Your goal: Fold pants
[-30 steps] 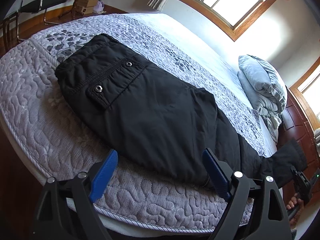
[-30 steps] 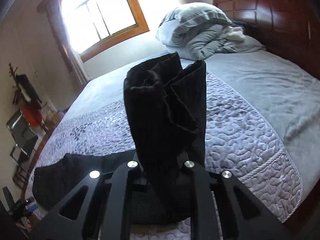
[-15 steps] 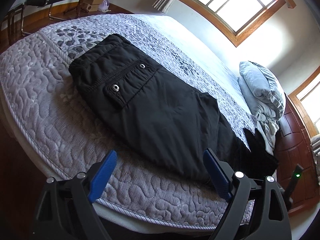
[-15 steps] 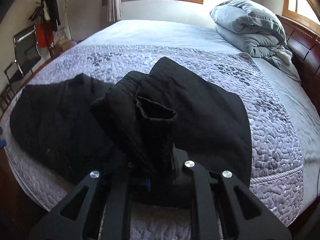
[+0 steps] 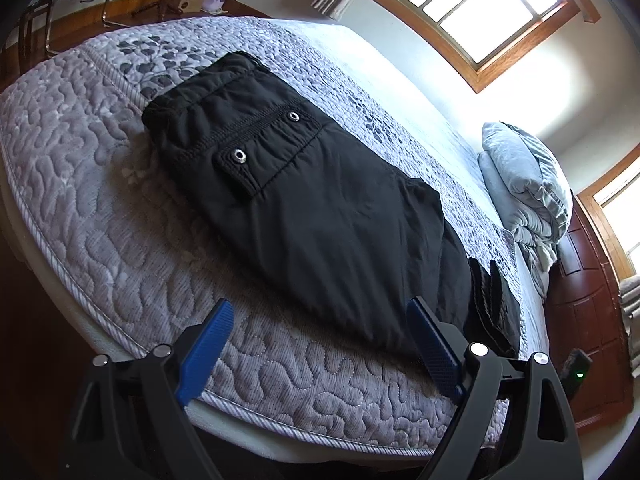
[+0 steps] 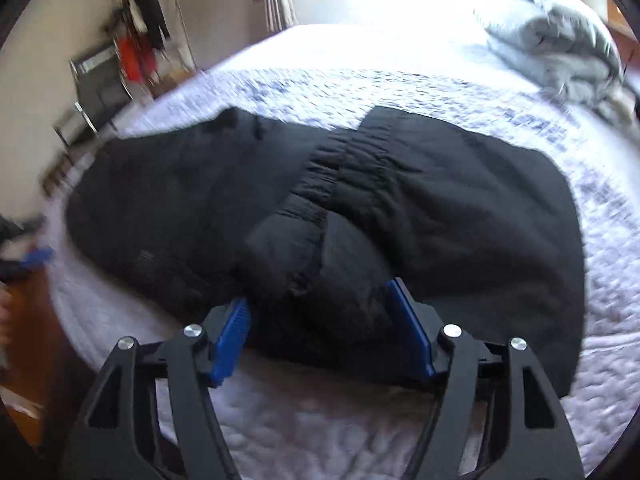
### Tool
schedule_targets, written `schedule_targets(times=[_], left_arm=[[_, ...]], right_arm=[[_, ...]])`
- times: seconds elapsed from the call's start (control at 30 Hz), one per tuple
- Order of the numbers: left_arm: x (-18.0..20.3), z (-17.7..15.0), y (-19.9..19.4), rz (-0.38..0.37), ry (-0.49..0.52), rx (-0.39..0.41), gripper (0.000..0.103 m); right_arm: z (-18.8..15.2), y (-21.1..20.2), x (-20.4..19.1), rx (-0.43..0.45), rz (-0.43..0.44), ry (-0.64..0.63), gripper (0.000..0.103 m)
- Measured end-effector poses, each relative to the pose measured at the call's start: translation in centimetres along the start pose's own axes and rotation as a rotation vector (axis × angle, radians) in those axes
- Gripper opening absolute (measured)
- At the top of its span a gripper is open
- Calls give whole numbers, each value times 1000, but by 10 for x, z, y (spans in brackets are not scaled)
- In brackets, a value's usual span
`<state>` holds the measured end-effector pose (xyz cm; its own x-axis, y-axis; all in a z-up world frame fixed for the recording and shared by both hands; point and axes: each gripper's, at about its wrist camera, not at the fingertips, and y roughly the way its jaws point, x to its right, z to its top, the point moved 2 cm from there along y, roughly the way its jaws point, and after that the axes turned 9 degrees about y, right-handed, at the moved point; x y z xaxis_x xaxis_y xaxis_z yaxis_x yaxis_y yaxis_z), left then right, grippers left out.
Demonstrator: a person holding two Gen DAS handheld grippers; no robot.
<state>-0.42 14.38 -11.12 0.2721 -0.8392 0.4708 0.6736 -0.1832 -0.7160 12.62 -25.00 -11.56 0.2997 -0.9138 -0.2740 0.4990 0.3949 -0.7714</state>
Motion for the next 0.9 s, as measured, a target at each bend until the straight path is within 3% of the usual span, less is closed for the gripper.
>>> schedule_targets(times=[0.07,0.13,0.33,0.43,0.5,0.53,0.57,0.67,0.9], left_arm=[[1,-1,1,-1,1,-2,89],[2,-1,2,-8,-3,-3,89],[3,-3,5,-12,-3,-8,89],[3,-4,7,-19,-11,-15,89],[2,-5,7,-19,-12,-18,89],[1,-5,7,-20,-14,-19,89],[0,-5,7,-22,-16,-18,89],[-4,-6,6,-20,-21,-14,89],[-10,-6,7,-24,-31,-9,90]], right_arm=[[3,-15,8,19,106,74,66],[4,-28,16,44,131,137,66],[2,-33,3,58,-41,12,67],[-1,-19,-3,24,-61,-40,65],[-2,-4,-3,-6,-113,-42,54],[-1,2,1,-18,-122,-28,43],[0,7,5,-37,-112,1,32],[5,12,14,-47,-90,62,11],[21,-26,-7,32,2,26,8]])
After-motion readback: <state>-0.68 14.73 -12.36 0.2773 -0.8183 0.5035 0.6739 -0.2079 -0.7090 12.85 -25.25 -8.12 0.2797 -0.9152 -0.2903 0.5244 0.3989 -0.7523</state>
